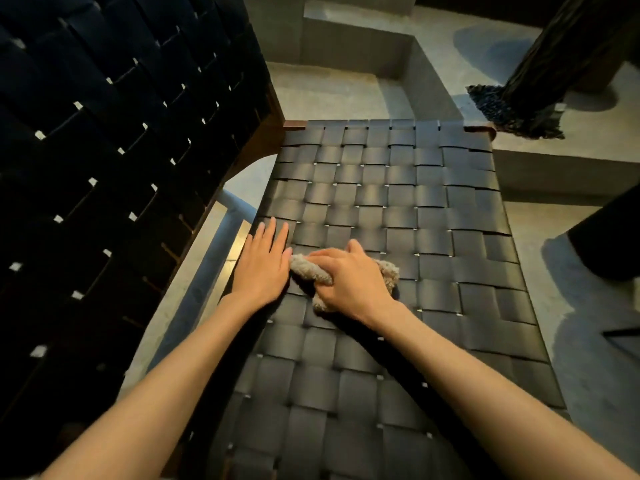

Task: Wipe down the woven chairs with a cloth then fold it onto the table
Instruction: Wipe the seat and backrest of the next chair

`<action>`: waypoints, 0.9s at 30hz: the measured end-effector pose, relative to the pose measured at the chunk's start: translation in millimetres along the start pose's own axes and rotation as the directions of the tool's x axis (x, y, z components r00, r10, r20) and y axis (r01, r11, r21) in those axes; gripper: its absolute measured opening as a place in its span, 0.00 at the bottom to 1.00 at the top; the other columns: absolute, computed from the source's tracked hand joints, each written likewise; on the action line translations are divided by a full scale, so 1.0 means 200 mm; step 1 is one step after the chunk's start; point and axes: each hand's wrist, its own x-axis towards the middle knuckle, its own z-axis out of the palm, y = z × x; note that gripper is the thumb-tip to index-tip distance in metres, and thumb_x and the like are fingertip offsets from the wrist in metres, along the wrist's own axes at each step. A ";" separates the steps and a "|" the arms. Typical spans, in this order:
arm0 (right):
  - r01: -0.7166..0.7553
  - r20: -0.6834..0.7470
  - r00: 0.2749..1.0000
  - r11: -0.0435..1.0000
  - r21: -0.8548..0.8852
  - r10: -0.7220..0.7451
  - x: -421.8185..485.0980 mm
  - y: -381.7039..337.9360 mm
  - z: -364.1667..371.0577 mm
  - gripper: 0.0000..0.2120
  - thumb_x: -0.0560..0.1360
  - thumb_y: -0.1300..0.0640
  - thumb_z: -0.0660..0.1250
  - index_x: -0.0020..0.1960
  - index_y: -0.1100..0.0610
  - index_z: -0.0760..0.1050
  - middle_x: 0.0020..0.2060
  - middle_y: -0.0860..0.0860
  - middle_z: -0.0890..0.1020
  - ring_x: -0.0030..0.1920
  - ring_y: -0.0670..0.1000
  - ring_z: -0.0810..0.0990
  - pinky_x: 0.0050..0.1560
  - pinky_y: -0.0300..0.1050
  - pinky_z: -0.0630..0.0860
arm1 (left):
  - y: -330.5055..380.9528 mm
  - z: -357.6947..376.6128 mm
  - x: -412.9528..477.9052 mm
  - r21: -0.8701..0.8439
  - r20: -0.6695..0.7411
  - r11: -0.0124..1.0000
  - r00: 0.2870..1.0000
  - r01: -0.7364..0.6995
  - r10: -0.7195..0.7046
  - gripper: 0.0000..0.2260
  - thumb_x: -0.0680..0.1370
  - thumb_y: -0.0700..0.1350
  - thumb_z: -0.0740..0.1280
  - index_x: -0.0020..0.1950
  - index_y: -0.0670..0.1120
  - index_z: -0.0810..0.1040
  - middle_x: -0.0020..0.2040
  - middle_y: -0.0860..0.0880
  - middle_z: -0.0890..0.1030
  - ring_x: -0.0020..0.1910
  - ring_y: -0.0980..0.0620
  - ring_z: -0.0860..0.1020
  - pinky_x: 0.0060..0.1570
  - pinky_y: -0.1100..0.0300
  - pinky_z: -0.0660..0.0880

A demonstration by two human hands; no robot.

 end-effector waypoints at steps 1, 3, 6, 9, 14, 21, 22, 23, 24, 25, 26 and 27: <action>0.035 0.037 0.999 0.999 0.019 -0.036 -0.09 -0.05 0.00 0.20 0.73 0.51 0.61 0.65 0.43 0.74 0.64 0.40 0.76 0.52 0.54 0.69 0.56 0.44 0.64 | -0.02 0.00 -0.04 -0.008 0.009 1.000 1.000 -0.018 0.018 0.23 0.83 0.49 0.47 0.78 0.45 0.48 0.78 0.44 0.47 0.77 0.46 0.45 0.73 0.52 0.44; 0.138 0.084 0.986 0.987 0.080 -0.145 -0.26 -0.15 0.01 0.21 0.72 0.51 0.61 0.65 0.43 0.74 0.64 0.40 0.75 0.51 0.53 0.71 0.53 0.42 0.63 | -0.04 -0.01 -0.12 -0.038 0.011 0.999 0.999 -0.034 0.035 0.23 0.83 0.49 0.47 0.78 0.47 0.48 0.78 0.46 0.48 0.77 0.48 0.45 0.73 0.54 0.43; 0.247 0.121 0.955 0.954 0.172 -0.270 -0.48 -0.24 -0.01 0.21 0.72 0.51 0.63 0.65 0.43 0.75 0.64 0.40 0.76 0.45 0.48 0.67 0.46 0.38 0.62 | -0.04 -0.01 -0.21 -0.068 0.014 0.997 0.999 -0.036 0.037 0.23 0.83 0.50 0.47 0.78 0.49 0.50 0.78 0.47 0.49 0.77 0.48 0.46 0.73 0.53 0.43; 0.274 0.100 0.950 0.943 0.189 -0.296 -0.58 -0.24 -0.03 0.18 0.72 0.50 0.65 0.62 0.44 0.77 0.61 0.41 0.78 0.43 0.44 0.61 0.38 0.33 0.58 | 0.01 -0.01 -0.30 -0.070 0.034 0.996 0.998 -0.049 0.052 0.23 0.83 0.51 0.48 0.78 0.49 0.51 0.78 0.48 0.49 0.77 0.47 0.45 0.73 0.52 0.42; 0.019 0.016 1.000 0.995 -0.099 -0.018 -0.47 0.05 -0.13 0.23 0.73 0.53 0.63 0.67 0.42 0.72 0.65 0.40 0.74 0.46 0.48 0.61 0.45 0.43 0.65 | 0.10 -0.02 -0.41 -0.107 0.055 0.993 0.997 -0.055 0.061 0.23 0.83 0.52 0.47 0.78 0.50 0.50 0.78 0.49 0.48 0.77 0.48 0.44 0.73 0.51 0.40; -0.409 -0.142 0.907 0.909 -0.078 0.396 -0.49 0.11 -0.18 0.20 0.76 0.51 0.61 0.67 0.42 0.71 0.65 0.43 0.74 0.59 0.58 0.66 0.54 0.51 0.70 | 0.29 -0.01 -0.53 -0.114 0.101 0.990 0.990 -0.086 0.098 0.24 0.83 0.53 0.47 0.78 0.48 0.49 0.78 0.49 0.47 0.77 0.45 0.42 0.73 0.50 0.40; -0.387 -0.105 0.919 0.921 -0.050 0.380 -0.54 0.04 -0.16 0.19 0.75 0.51 0.61 0.66 0.42 0.72 0.64 0.43 0.75 0.59 0.58 0.66 0.55 0.53 0.71 | 0.29 -0.01 -0.54 -0.119 0.094 0.989 0.990 -0.090 0.101 0.24 0.83 0.53 0.47 0.78 0.47 0.49 0.78 0.49 0.47 0.77 0.45 0.42 0.74 0.50 0.41; -0.351 -0.079 0.934 0.936 -0.023 0.348 -0.60 -0.03 -0.14 0.20 0.75 0.50 0.61 0.66 0.43 0.72 0.63 0.44 0.76 0.58 0.57 0.66 0.55 0.54 0.71 | 0.29 -0.01 -0.55 -0.125 0.084 0.988 0.991 -0.095 0.106 0.24 0.83 0.53 0.47 0.78 0.47 0.49 0.78 0.48 0.47 0.77 0.45 0.42 0.74 0.50 0.41; -0.306 -0.074 0.949 0.952 0.002 0.305 -0.67 -0.11 -0.12 0.20 0.74 0.50 0.62 0.66 0.43 0.73 0.62 0.44 0.77 0.57 0.56 0.66 0.53 0.53 0.72 | 0.29 -0.02 -0.55 -0.129 0.072 0.986 0.991 -0.103 0.113 0.25 0.83 0.53 0.48 0.78 0.47 0.49 0.78 0.48 0.48 0.77 0.45 0.43 0.74 0.50 0.41; -0.262 -0.090 0.961 0.965 0.021 0.263 -0.74 -0.17 -0.10 0.20 0.74 0.49 0.63 0.65 0.43 0.73 0.60 0.43 0.78 0.54 0.53 0.66 0.50 0.52 0.73 | 0.29 -0.02 -0.55 -0.131 0.061 0.985 0.991 -0.113 0.121 0.25 0.83 0.53 0.48 0.78 0.47 0.50 0.78 0.48 0.48 0.77 0.45 0.43 0.74 0.50 0.42; -0.230 -0.109 0.967 0.973 0.030 0.232 -0.81 -0.22 -0.10 0.19 0.73 0.48 0.64 0.64 0.43 0.74 0.59 0.42 0.79 0.50 0.50 0.64 0.47 0.50 0.72 | 0.30 -0.02 -0.55 -0.130 0.053 0.984 0.991 -0.118 0.126 0.25 0.83 0.53 0.48 0.78 0.47 0.50 0.78 0.49 0.48 0.77 0.46 0.43 0.74 0.49 0.42; -0.219 -0.114 0.969 0.975 0.030 0.221 -0.87 -0.25 -0.10 0.19 0.73 0.47 0.64 0.63 0.43 0.75 0.57 0.42 0.79 0.48 0.48 0.62 0.44 0.49 0.72 | 0.30 -0.02 -0.55 -0.128 0.051 0.985 0.991 -0.118 0.126 0.25 0.83 0.53 0.48 0.78 0.47 0.50 0.78 0.49 0.49 0.77 0.46 0.43 0.74 0.49 0.42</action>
